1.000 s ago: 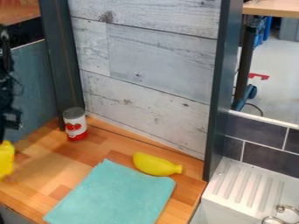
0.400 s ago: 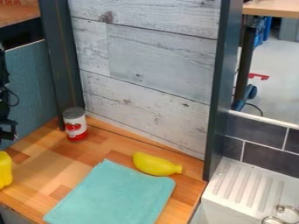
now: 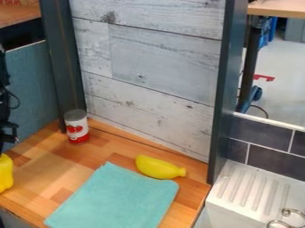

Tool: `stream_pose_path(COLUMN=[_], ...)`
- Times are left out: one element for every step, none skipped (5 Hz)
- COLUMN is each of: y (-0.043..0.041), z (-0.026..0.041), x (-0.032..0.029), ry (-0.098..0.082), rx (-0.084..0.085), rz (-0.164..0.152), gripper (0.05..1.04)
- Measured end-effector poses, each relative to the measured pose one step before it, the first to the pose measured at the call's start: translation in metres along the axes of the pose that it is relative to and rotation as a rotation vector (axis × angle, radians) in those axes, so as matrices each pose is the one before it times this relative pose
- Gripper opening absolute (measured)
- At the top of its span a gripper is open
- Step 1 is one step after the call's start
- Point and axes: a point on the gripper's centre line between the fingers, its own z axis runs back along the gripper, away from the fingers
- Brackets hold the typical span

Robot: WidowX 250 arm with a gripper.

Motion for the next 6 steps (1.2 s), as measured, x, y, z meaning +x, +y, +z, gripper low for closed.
stream_pose_path(y=[0.00072,0.00151,-0.00813,-0.02189,-0.04592,-0.02998], z=[0.02128,0.01994,0.0198,0.01892,0.01409,0.00466], x=[-0.00645,-0.00824,-0.01011,-0.00806,-0.00496,0.00056], ry=[-0.0502,-0.0511,-0.0422,-0.0442,-0.0251,-0.0028], rx=[0.0106,0.0201,0.0264,0.0145,0.0092,-0.0123], rz=[0.0193,0.0417,-0.0005,-0.0798,-0.1453,-0.0911], gripper=[0.617,0.89,1.014,1.009,1.008,1.008])
